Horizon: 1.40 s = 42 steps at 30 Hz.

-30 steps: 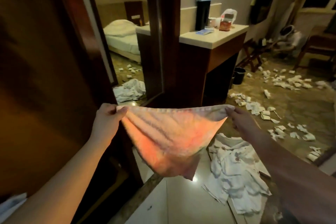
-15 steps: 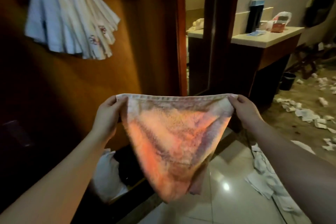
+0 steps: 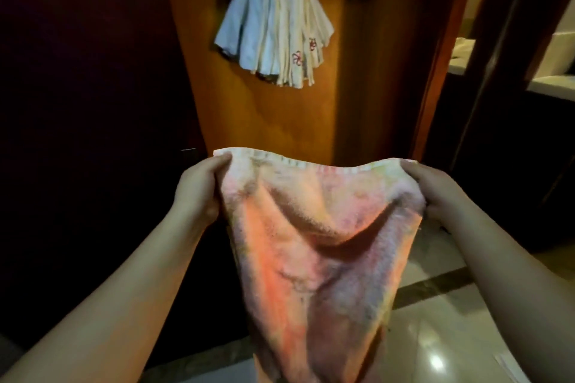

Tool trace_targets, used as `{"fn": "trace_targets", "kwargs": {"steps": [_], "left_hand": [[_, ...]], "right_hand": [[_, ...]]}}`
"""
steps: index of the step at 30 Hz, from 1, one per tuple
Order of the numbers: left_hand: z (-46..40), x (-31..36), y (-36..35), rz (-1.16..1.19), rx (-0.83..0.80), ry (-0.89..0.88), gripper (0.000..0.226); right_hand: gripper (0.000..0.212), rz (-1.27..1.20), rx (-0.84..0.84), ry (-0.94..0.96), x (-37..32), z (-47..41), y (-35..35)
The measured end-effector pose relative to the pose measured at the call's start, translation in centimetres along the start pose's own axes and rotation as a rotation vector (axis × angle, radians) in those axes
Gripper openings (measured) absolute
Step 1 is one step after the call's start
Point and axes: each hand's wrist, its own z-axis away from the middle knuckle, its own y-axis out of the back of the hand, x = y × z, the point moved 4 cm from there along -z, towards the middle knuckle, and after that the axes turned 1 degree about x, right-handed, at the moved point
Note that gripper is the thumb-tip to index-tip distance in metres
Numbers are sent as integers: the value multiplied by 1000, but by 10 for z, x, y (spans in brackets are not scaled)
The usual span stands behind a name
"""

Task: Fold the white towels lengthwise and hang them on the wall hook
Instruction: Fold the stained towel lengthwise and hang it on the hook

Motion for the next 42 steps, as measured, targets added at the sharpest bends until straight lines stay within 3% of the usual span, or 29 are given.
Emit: {"fn": "trace_targets", "kwargs": {"steps": [3,6,11,13,18,21,24,34,38,42], "left_hand": [[4,0,18,121,49,137,9],[17,-2,29,183,77,163,7],[56,-8,13,217,44,120,17],[72,-15,2,188,-5,111,22],[100,-30,-15,72,-162,49,27],[111,-35,-17,-37,-193,-43,27],[112,-39,-13,-101,-192,-106,30],[118,-38,-7,-128,-192,-159,29],[129,-37,-14,-137,-280,-161,30],[135,-38,-20,59,-420,17,43]], "right_hand": [[33,-224,-127,-204,6,26,-41],[36,-396,-172,-318,15,57,-76],[44,-630,-88,-255,24,99,-120],[45,-589,-93,-97,23,115,-135],[24,-260,-163,188,16,155,-170],[23,123,-80,412,16,168,-178],[21,215,-46,518,17,174,-182],[23,159,-16,528,15,184,-172],[24,220,-95,543,16,192,-172],[34,264,-168,537,19,198,-169]]}}
